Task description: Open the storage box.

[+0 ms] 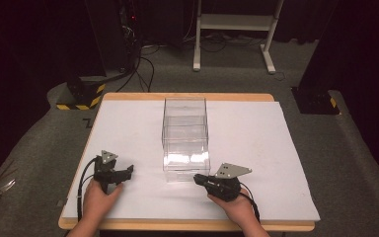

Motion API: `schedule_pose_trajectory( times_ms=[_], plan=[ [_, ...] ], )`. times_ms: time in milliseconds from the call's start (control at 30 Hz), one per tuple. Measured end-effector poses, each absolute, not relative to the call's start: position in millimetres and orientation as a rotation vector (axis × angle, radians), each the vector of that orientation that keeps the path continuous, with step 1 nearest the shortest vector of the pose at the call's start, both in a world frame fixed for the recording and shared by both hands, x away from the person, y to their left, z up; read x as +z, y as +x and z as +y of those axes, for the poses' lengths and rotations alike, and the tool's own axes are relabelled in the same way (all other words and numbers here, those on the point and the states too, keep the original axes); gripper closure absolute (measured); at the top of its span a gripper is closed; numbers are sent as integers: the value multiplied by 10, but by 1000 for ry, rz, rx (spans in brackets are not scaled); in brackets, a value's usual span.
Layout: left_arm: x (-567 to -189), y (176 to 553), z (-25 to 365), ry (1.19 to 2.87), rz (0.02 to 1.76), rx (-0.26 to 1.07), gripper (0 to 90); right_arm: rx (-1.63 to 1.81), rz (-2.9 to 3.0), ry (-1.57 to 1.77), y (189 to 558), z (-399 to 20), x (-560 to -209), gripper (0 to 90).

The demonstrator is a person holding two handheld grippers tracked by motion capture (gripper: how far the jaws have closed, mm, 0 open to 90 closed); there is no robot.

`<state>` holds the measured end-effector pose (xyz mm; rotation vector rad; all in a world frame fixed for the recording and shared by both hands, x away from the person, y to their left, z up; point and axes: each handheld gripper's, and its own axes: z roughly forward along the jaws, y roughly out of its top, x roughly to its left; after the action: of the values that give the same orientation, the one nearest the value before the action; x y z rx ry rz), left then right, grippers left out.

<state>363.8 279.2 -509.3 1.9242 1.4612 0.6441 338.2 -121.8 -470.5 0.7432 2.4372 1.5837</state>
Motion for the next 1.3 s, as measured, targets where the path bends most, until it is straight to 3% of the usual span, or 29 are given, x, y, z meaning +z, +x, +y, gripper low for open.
schedule_pose_trajectory(
  times_ms=[1300],
  plan=[
    [-5093, 3638, 2792, 1924, 1461, 644, 141, 1661, 2454, 678, 3113, -1228, -4753, 846]
  ],
)
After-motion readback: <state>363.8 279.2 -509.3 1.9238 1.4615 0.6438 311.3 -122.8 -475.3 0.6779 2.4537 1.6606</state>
